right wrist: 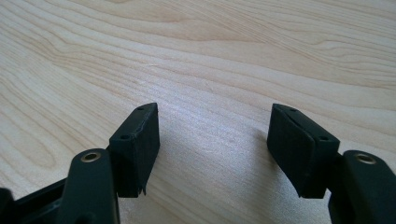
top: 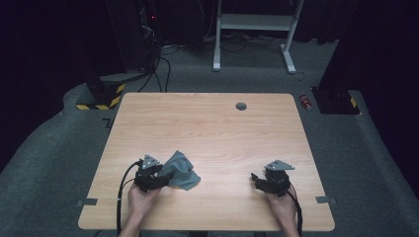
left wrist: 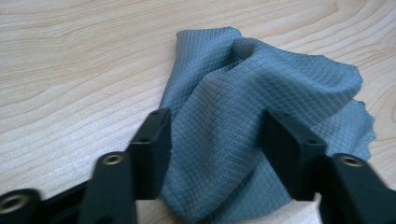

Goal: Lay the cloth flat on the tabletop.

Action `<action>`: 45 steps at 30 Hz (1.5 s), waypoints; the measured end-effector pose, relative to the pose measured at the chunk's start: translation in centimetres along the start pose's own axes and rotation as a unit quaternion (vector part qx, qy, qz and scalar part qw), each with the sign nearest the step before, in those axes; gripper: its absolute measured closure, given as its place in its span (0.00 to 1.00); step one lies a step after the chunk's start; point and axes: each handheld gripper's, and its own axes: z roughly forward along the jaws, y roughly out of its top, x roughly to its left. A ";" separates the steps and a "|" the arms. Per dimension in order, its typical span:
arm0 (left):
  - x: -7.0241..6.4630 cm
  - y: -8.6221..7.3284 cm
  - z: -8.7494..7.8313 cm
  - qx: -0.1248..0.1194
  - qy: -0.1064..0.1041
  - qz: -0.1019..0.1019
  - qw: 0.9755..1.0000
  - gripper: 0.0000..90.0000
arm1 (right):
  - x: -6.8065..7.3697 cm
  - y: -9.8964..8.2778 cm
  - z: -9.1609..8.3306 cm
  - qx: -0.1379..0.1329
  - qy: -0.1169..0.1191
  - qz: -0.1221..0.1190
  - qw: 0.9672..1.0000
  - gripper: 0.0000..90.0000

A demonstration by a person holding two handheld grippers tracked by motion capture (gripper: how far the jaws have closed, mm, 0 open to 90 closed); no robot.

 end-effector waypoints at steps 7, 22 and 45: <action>-0.2 0.4 0.1 0.000 -0.010 0.006 1.000 0.75 | 0.0 0.0 0.0 0.000 0.000 -0.001 1.000 0.38; -0.9 2.0 -0.3 -0.038 -0.036 0.023 0.998 0.96 | 0.0 0.0 0.0 0.000 0.000 0.001 1.000 0.38; -3.2 5.7 0.3 -0.045 -0.085 0.061 0.994 0.98 | 0.0 0.0 0.0 0.000 0.000 0.000 1.000 0.38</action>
